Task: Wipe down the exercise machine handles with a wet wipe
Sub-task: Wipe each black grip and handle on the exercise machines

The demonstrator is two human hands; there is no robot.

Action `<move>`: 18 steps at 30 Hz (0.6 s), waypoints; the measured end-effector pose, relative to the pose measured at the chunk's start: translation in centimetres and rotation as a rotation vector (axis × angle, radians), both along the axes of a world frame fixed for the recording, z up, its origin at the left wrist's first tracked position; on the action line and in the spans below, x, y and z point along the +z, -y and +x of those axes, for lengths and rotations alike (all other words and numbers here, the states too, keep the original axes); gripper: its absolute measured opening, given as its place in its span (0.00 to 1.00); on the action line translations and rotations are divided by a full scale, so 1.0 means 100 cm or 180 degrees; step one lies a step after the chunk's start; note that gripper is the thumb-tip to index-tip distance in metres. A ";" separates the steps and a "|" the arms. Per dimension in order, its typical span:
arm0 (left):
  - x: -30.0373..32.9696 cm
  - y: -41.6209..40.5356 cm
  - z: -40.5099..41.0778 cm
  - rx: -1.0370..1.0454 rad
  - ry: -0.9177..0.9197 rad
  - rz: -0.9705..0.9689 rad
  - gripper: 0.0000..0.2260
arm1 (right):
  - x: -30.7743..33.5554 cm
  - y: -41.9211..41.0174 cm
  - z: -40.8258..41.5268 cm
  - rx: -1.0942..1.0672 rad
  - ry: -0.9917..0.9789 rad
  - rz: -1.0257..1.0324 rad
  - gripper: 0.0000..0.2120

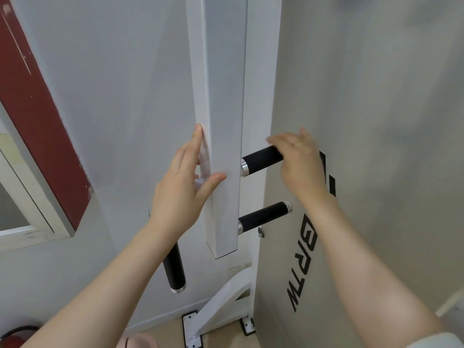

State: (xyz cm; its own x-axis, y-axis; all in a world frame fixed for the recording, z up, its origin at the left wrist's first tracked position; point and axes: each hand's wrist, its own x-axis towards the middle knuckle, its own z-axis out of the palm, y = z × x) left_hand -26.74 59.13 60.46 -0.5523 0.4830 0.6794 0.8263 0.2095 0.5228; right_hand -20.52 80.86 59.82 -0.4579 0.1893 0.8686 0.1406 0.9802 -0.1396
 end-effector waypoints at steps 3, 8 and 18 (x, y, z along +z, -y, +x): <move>0.000 -0.002 0.002 0.0024 -0.0061 -0.0043 0.33 | -0.002 0.001 -0.004 -0.0357 -0.0206 -0.0560 0.22; -0.001 -0.004 0.003 0.0140 -0.0101 -0.0026 0.33 | -0.018 0.035 0.005 0.0975 -0.0283 -0.0132 0.23; -0.001 -0.005 0.004 0.0149 -0.0083 -0.0099 0.34 | -0.018 0.011 0.015 0.1939 -0.1675 -0.5792 0.17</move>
